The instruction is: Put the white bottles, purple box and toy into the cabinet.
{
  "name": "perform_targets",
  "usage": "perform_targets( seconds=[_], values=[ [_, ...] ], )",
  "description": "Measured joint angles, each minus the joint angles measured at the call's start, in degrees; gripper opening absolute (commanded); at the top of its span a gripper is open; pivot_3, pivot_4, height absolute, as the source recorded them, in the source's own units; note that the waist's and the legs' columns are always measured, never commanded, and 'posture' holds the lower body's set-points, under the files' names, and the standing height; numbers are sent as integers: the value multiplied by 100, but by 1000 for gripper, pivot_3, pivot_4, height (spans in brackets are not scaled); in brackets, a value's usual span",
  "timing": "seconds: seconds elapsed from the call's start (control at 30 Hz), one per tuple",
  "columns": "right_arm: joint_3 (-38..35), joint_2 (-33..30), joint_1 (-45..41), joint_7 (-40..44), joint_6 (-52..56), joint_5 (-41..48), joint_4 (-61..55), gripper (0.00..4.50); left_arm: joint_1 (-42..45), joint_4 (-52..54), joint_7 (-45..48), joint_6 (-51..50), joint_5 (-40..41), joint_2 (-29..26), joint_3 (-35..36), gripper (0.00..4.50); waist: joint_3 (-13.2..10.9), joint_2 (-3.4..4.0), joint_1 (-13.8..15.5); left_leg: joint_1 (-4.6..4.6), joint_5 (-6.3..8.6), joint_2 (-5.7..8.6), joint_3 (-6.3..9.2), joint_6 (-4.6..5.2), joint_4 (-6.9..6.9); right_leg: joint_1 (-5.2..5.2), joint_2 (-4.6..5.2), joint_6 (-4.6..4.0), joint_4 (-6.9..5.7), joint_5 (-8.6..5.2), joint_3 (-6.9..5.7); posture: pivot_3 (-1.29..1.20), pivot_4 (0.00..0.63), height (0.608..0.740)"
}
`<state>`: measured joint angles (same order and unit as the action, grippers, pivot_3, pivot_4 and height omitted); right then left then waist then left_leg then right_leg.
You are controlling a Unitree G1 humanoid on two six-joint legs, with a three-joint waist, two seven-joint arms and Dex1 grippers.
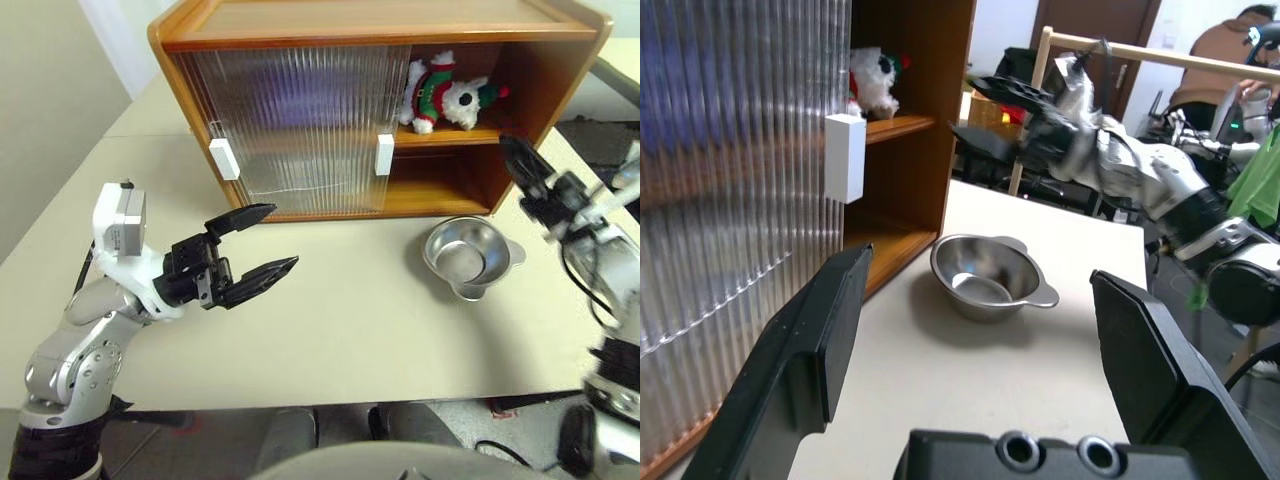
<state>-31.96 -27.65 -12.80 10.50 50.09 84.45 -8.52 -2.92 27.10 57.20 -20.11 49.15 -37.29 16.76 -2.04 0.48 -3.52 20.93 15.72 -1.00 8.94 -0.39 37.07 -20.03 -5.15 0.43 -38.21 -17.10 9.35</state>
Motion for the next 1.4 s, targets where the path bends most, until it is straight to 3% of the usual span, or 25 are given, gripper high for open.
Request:
perform_targets(
  seconds=[0.1, 0.17, 0.3, 0.63, 1.0, 1.1, 1.4],
  values=[
    [-312, -652, 465, 359, 493, 559, 208, 4482, -2, -5, 49, 3, -2, -1, 0, 4500, -4, -10, 4, 0, -1, 10, -13, -2, 5, 5, 7, 13, 1, -6, 13, -94, 57, 740],
    [-464, -1031, 683, 612, 561, 454, 588, 4482, -2, -9, 76, 4, -2, -1, 0, 4500, -8, -23, -5, 0, 1, 14, -17, -1, 11, 6, 12, 14, 1, -7, 23, -94, 57, 740],
    [-667, -1169, 765, 728, 374, 36, 1211, 4482, -1, -18, 119, 9, -4, -1, -1, 4500, -13, -32, -60, 0, 3, 17, -32, 4, 12, -2, 13, 12, 0, -6, 46, -95, 54, 740],
    [-519, -144, 1143, 237, 84, -746, 1358, 4482, 0, -56, 163, 18, -10, 2, -2, 4500, -14, -26, -72, 3, 17, 17, -35, 26, 11, -10, 8, 31, -1, -2, 55, -90, 53, 740],
    [-391, 343, 1181, -114, 222, -741, 1044, 4482, 2, -55, 165, 13, -13, -28, -3, 4500, -13, -25, -70, 0, 18, 20, -35, 25, 12, -8, 10, 33, -1, -1, 58, -89, 55, 740],
    [-373, 363, 1176, -28, 356, -602, 999, 3824, 9, -55, 164, 11, -13, -29, -4, 4500, -13, -26, -69, 1, 18, 20, -35, 25, 11, -8, 10, 33, 0, -2, 58, -90, 57, 740],
    [-368, 278, 1154, 403, 396, -658, 1443, 357, 9, -55, 163, 10, -13, -32, -4, 4500, -14, -27, -60, 2, 18, 21, -35, 25, 11, -9, 13, 31, -1, -2, 59, -83, 57, 740]
  ],
)
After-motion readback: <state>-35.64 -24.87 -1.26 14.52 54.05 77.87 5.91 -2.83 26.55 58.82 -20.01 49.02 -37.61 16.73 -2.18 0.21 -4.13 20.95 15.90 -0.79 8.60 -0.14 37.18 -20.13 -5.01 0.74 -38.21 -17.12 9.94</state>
